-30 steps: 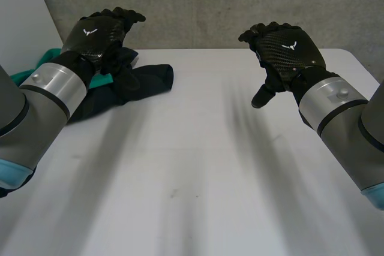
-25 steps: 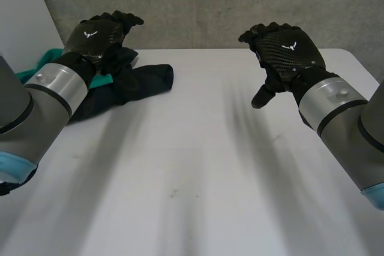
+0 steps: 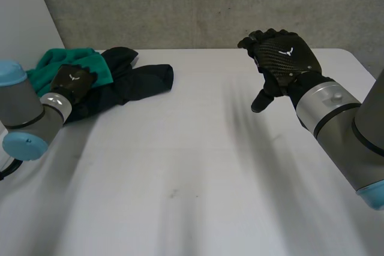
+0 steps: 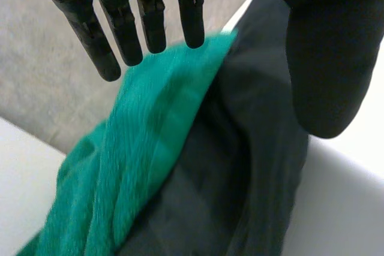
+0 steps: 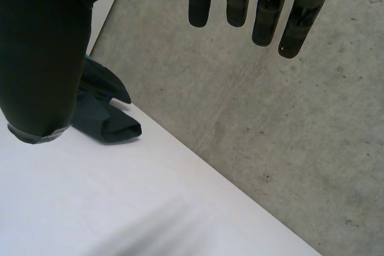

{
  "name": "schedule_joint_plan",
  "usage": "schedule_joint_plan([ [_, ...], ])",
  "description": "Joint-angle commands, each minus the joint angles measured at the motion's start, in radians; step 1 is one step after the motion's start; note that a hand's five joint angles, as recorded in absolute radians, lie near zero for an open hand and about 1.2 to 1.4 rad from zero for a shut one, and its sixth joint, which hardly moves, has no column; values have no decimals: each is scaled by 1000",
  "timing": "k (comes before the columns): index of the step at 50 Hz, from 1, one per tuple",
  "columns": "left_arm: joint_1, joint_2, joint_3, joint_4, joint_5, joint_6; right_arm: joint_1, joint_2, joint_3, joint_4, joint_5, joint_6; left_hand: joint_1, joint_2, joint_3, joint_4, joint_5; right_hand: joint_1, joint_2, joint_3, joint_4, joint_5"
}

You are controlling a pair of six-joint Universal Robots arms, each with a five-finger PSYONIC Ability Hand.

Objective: Fold the laundry.

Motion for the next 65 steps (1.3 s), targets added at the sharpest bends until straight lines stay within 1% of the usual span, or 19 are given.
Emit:
schedule_joint_plan([
  [1,36,-107,91,33,36,-13,1,13,3,-1,2,-18,101,102,101,100,96,-24,-49,-42,-62,-67],
  [3,36,-123,100,48,56,-13,1,31,1,-1,2,-18,142,143,142,141,137,-24,-49,-42,-62,-67],
  [4,37,-135,108,63,77,-15,2,37,0,-1,2,-18,238,239,238,237,233,-24,-49,-42,-62,-67],
  [6,39,-146,114,76,99,-15,2,42,-1,-1,2,-18,315,316,315,314,310,-24,-49,-42,-62,-67],
  [10,37,-169,140,82,123,-15,2,43,-1,-2,2,-20,392,392,392,391,386,-24,-49,-42,-62,-67],
  [23,31,-250,229,82,122,-16,1,63,-5,-2,2,-21,383,384,383,382,377,-24,-49,-42,-62,-67],
  [27,27,-261,251,79,114,-15,1,68,-5,-2,2,-21,1009,1010,1009,1009,1004,-24,-49,-42,-62,-67],
  [31,-12,-203,228,83,39,-15,-1,68,-7,-2,2,-21,1011,1012,1011,1010,1005,-24,-49,-42,-62,-67],
  [32,-33,-140,203,86,-14,-19,-1,68,-7,-2,2,-21,1011,1012,1011,1010,1005,-24,-49,-42,-62,-67],
  [35,-50,-24,162,100,-83,-38,-1,66,-8,-2,2,-21,1011,1012,1011,1010,1005,-24,-49,-42,-62,-67],
  [36,-62,53,142,118,-114,-70,-1,66,-10,-1,2,-21,1011,1012,1011,1010,1005,-24,-49,-42,-62,-67],
  [43,-119,378,108,158,-123,-312,-1,60,-10,4,2,-21,1011,1012,1011,1010,1005,-24,-49,-42,-62,-67],
  [45,-121,423,108,159,-123,-337,-1,57,-10,4,2,-21,1011,1012,1011,1010,1005,-24,-49,-42,-62,-67],
  [54,-135,445,119,159,-124,-338,-4,43,-16,7,2,-21,1011,1012,1011,1010,1005,-24,-49,-42,-62,-67],
  [60,-136,405,51,123,-96,-340,-12,34,-16,7,2,-21,1011,1012,1011,1010,1005,-24,-49,-42,-62,-67],
  [61,-136,399,35,117,-84,-340,-12,30,-16,7,2,-21,936,936,936,935,930,-24,-49,-42,-62,-67],
  [62,-138,382,3,105,-52,-340,-12,29,-16,7,2,-21,400,401,400,399,395,-24,-49,-42,-62,-67],
  [64,-138,364,-21,99,-15,-338,-12,29,-16,7,2,-21,-181,-180,-181,-182,-186,-24,-49,-42,-62,-67],
  [65,-136,348,-30,97,5,-338,-12,29,-16,7,2,-21,-211,-210,-211,-212,-216,-24,-49,-42,-62,-67],
])
